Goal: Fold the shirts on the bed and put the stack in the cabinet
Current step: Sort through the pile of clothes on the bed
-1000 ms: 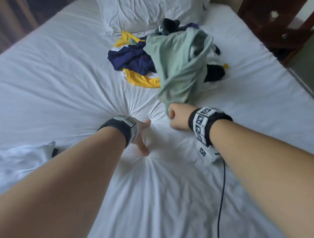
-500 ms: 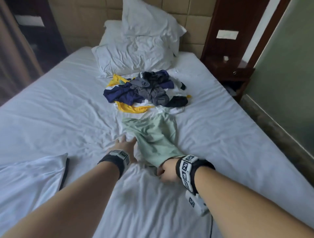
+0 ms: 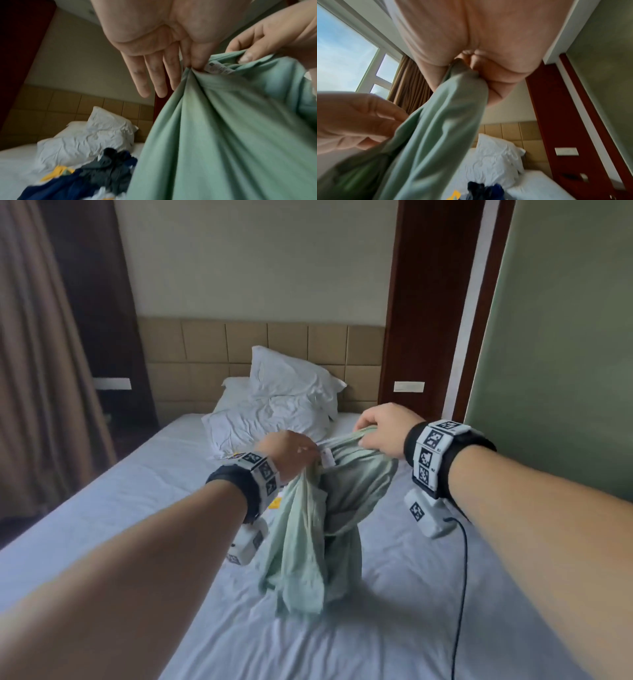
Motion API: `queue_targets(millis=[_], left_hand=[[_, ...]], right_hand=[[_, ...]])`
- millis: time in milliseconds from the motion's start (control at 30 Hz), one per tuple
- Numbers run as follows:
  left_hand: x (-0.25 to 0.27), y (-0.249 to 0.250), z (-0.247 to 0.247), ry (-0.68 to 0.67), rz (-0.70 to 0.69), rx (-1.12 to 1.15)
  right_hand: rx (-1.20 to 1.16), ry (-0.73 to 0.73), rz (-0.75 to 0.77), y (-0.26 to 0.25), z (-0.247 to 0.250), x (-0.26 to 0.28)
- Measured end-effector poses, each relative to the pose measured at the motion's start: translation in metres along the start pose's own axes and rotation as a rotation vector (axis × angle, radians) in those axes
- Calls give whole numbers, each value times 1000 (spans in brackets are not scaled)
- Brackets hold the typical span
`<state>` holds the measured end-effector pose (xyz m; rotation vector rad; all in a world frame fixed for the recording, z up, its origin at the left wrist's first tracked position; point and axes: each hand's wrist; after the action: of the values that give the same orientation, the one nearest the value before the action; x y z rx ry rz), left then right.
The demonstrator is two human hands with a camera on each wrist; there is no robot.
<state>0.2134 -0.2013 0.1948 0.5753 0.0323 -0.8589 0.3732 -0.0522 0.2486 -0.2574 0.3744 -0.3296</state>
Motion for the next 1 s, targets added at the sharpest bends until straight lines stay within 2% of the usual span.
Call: queue_targets(millis=[167,300,400,500,600,667,733,767,900,1000], left_hand=[[26,46,58,153,-18,159],[49,64,89,169,19,314],[71,70,105,119,47,417],[96,78,107,32,54,546],[117,83,102,-37,1,579],[122,87,101,-112,-5,409],[128,88,107,-147,5,89],[127,86,110,-155,32,2],[122,79,120,-235,62,8],[127,91,125,-245,57,-56]], right_hand=[[47,200,14,-21,54,27],[161,178,-13,-32,70,56],[198,154,-69,-32,77,77],[57,148,-131,-28,87,96],[-11,149,-69,-31,97,108],[-88,167,-29,-30,102,115],[-224,153,-41,-24,107,123],[-295,140,-60,-18,110,127],[-668,69,-133,2,121,152],[-543,157,-79,15,129,156]])
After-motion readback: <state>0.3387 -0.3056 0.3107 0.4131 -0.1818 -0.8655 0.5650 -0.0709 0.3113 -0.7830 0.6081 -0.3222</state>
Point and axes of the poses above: each hand's wrist, its own x-axis away from the middle knuckle, its own z-axis out of the back of the hand, y = z × x, and after that the axes turned 8 degrees about z, right-handed
